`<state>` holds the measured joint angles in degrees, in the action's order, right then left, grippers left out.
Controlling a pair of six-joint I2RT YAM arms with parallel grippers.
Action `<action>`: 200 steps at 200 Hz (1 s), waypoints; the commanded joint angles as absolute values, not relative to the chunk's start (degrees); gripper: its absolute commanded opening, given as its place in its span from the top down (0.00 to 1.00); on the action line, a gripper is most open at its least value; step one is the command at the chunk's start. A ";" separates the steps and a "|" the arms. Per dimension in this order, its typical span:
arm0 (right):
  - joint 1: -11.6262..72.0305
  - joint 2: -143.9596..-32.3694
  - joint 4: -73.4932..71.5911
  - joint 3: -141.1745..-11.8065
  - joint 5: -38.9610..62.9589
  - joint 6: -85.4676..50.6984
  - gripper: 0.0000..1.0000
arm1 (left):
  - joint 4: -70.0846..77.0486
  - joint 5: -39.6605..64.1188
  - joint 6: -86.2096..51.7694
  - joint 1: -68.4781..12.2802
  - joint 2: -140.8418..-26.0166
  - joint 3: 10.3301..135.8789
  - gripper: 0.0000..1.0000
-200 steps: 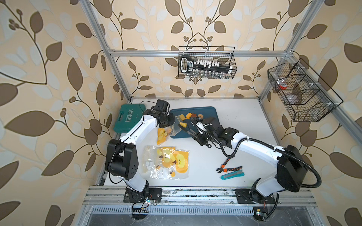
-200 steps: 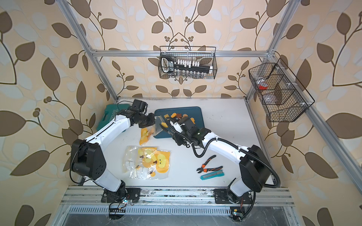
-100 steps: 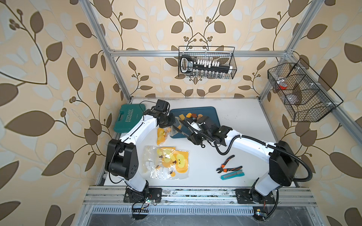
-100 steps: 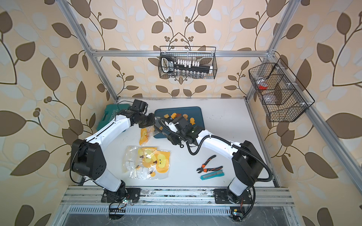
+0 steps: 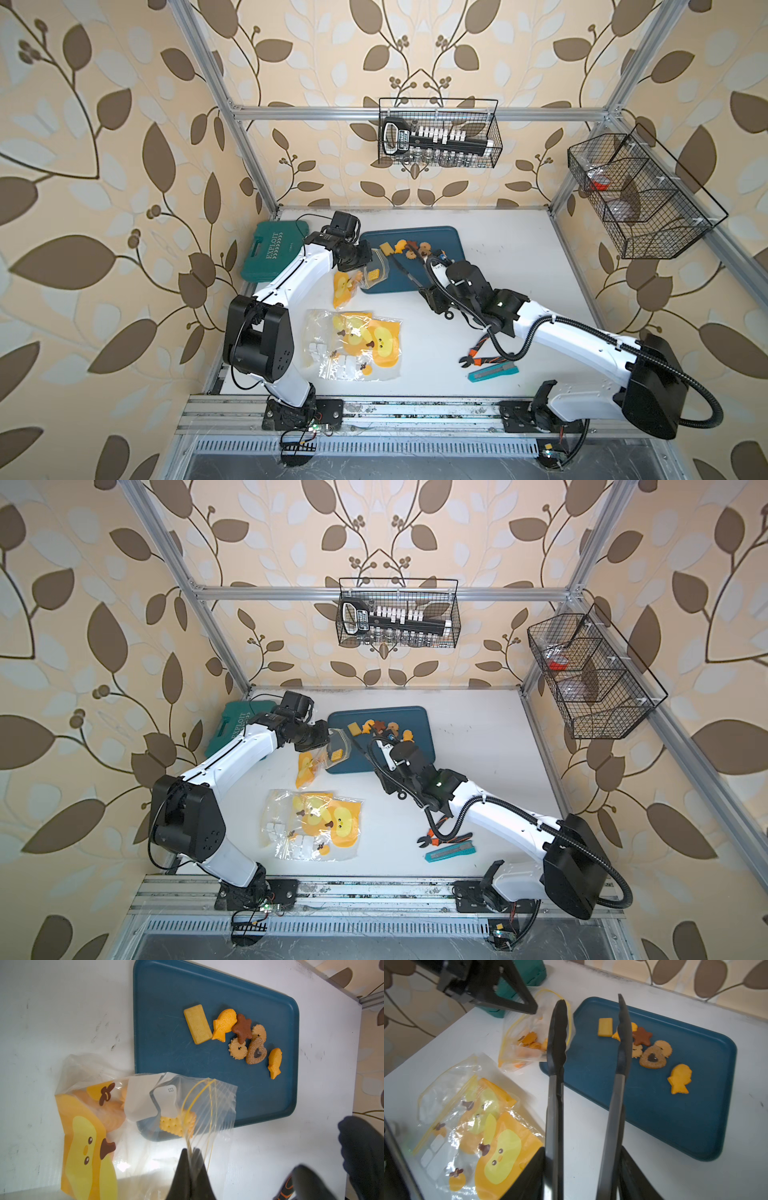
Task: Put the cookies into a resealable bag to prevent moisture
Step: Pick up the ziploc bag from the center of the board, then place the clamp at the center of the board.
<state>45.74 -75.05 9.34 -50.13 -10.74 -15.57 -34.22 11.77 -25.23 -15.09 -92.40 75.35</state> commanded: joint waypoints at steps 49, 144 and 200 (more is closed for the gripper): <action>45.87 -78.05 1.78 -36.47 -18.89 -30.10 0.50 | -32.54 11.19 -25.22 -15.69 -88.12 75.34 1.00; 45.44 -85.61 -2.69 -35.47 -22.49 -35.98 0.16 | -34.30 9.78 -25.64 -15.64 -83.88 76.11 1.00; 45.44 -72.73 3.86 -37.18 -31.08 -34.54 0.01 | -37.21 9.79 -25.13 -15.56 -80.43 80.07 1.00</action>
